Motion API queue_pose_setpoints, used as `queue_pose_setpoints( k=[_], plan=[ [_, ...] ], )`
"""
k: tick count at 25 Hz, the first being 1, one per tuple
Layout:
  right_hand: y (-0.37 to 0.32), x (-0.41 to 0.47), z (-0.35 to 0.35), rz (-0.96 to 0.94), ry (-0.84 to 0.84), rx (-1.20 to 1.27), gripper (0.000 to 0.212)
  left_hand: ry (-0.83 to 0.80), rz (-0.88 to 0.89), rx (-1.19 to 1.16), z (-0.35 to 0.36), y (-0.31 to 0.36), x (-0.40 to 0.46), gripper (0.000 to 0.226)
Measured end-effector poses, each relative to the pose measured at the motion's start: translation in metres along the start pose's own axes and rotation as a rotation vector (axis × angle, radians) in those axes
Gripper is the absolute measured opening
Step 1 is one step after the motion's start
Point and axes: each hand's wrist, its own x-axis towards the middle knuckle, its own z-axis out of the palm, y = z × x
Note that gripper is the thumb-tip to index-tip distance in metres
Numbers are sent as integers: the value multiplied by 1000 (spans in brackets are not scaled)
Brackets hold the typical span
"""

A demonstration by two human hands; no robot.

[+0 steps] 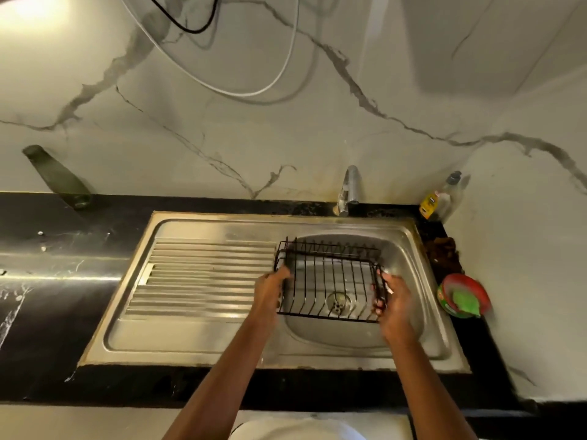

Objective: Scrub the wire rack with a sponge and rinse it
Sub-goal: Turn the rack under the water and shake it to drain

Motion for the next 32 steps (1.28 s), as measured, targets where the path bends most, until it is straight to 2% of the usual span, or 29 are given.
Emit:
queue_pose_setpoints(
  k=[1, 2, 3, 5, 6, 7, 9, 10, 13, 14, 16, 17, 19, 21, 22, 24, 25, 28, 30, 32],
  plan=[
    [0, 3, -3, -89, -17, 82, 24, -25, 100, 2, -4, 0, 2, 15],
    [-1, 2, -5, -128, -29, 118, 31, -96, 126, -11, -9, -3, 5, 30],
    [-2, 1, -5, -92, -17, 103, 34, -111, 88, -4, -13, -4, 12, 33],
    [-5, -7, 7, 28, -1, -34, 26, -79, -64, 16, -10, -3, 7, 9],
    [-2, -5, 8, 43, -7, -94, 27, -57, -117, 1, -8, -6, 4, 11],
    [-1, -5, 7, 2, 5, -119, 27, -46, -95, 2, -10, -11, 3, 9],
    [-3, -3, 8, -132, -21, -93, 19, -81, 57, -23, -17, -11, 4, 40],
    [1, -3, 7, -170, -14, -71, 20, -106, 58, -36, -21, -10, 5, 50],
    [11, -9, 16, -63, 94, -103, 32, -111, -128, 30, -21, -4, 2, 24],
    [16, -9, 16, -71, 119, -107, 36, -83, -138, 27, -23, -5, 1, 27],
    [15, -8, 17, -168, 72, -111, 51, -91, -3, -4, -34, -8, 7, 55],
    [14, -7, 19, -193, 75, -142, 58, -134, 19, 1, -36, -6, 5, 62],
    [25, -7, 15, -74, 29, -171, 44, -144, -91, 86, -41, -13, 10, 37],
    [35, -14, 20, 3, 20, -210, 27, -84, -212, 202, -40, -15, 11, 29],
    [41, -17, 14, -48, 19, -233, 28, -81, -222, 215, -41, -22, 16, 28],
    [42, -27, 17, -167, 22, -258, 44, -113, -198, 192, -47, -22, 21, 20],
    [47, -24, 15, -149, 32, -261, 48, -136, -208, 177, -48, -22, 22, 18],
    [50, -19, 16, -63, 92, -180, 27, -123, -231, 215, -50, -31, 27, 33],
    [37, -8, 27, -123, 13, -234, 26, -108, -208, 161, -54, -29, 25, 30],
    [35, 1, 45, -75, -127, -295, 40, -18, -221, 153, -66, -30, 27, 34]
  ],
)
